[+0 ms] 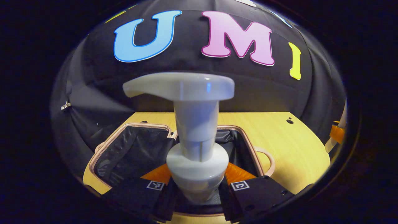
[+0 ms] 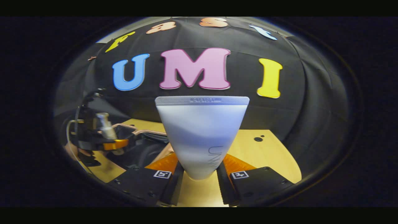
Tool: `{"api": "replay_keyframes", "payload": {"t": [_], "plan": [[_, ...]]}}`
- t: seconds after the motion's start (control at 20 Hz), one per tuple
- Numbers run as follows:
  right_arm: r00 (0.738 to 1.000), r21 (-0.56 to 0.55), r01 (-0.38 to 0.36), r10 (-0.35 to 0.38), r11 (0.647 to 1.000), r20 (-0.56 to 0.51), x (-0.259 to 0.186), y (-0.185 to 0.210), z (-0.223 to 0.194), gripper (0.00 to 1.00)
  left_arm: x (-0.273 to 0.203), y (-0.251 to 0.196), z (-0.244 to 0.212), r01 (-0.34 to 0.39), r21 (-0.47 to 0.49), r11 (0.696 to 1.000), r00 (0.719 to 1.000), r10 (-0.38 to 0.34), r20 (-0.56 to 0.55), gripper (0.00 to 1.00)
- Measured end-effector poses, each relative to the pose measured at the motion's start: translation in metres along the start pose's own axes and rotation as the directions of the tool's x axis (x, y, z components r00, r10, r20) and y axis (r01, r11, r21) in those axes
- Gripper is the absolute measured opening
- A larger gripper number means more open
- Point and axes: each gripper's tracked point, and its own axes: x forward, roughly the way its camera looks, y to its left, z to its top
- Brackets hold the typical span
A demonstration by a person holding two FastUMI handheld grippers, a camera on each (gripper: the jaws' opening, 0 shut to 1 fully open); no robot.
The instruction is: First open the suitcase, pack the skin care products into it, and then close the suitcase.
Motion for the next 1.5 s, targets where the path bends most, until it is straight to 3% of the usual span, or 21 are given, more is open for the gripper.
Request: {"api": "replay_keyframes", "payload": {"t": [0.2,0.25,0.3,0.35,0.45,0.5,0.7,0.8,0.95,1.1,1.2,1.25,1.3,1.4,1.5], "plan": [[0.991,0.009,-0.136,0.136,0.991,0.016,0.021,0.057,0.007,0.54,0.032,0.011,-0.039,0.015,0.016,1.000,0.978,-0.011,-0.207,0.63],[0.988,0.002,-0.156,0.156,0.988,0.018,0.028,0.066,0.008,0.50,0.038,0.015,-0.047,0.017,0.032,0.999,0.967,-0.009,-0.255,0.63],[0.985,0.005,-0.172,0.172,0.985,0.016,0.033,0.073,0.006,0.54,0.043,0.019,-0.055,0.013,0.044,0.999,0.952,0.001,-0.307,0.63],[0.982,0.020,-0.188,0.188,0.982,0.013,0.037,0.078,0.005,0.54,0.045,0.020,-0.065,0.019,0.054,0.998,0.925,0.003,-0.379,0.63],[0.977,0.030,-0.215,0.215,0.976,-0.011,0.043,0.088,-0.002,0.55,0.060,0.021,-0.057,0.035,0.074,0.997,0.915,-0.002,-0.404,0.63],[0.974,0.017,-0.223,0.223,0.975,-0.028,0.047,0.091,-0.005,0.54,0.064,0.021,-0.059,0.042,0.077,0.996,0.895,-0.003,-0.446,0.60],[0.971,0.038,-0.226,0.228,0.973,-0.072,0.056,0.101,-0.018,0.54,0.083,0.018,-0.070,0.066,0.128,0.990,0.839,0.014,-0.544,0.63],[0.971,0.056,-0.218,0.222,0.974,-0.085,0.064,0.103,-0.018,0.54,0.088,0.020,-0.061,0.046,0.131,0.990,0.864,0.026,-0.503,0.64],[0.969,0.001,-0.220,0.219,0.975,-0.114,0.073,0.107,-0.018,0.54,0.078,0.025,-0.060,0.005,0.094,0.996,0.870,0.042,-0.491,0.64],[0.963,0.037,-0.217,0.220,0.976,-0.158,0.077,0.118,-0.025,0.55,0.050,0.033,-0.030,-0.019,0.013,1.000,0.938,0.022,-0.347,0.69],[0.960,0.065,-0.204,0.213,0.977,-0.184,0.080,0.127,-0.029,0.50,0.021,0.045,-0.006,-0.041,-0.038,0.998,0.976,0.032,-0.217,0.79],[0.958,0.043,-0.201,0.205,0.979,-0.199,0.083,0.132,-0.031,0.54,0.005,0.053,-0.002,-0.049,-0.060,0.997,0.985,0.038,-0.170,0.92],[0.957,0.007,-0.202,0.199,0.979,-0.211,0.085,0.135,-0.036,0.54,-0.008,0.060,0.002,-0.049,-0.078,0.996,0.991,0.039,-0.126,0.99],[0.951,-0.012,-0.196,0.187,0.981,-0.245,0.088,0.146,-0.048,0.54,-0.045,0.085,0.010,-0.085,-0.095,0.992,0.996,0.083,-0.023,0.99],[0.930,0.085,-0.173,0.191,0.981,-0.314,0.092,0.164,-0.068,0.54,-0.078,0.093,0.008,-0.052,-0.124,0.991,0.997,0.060,0.057,0.99]]}}
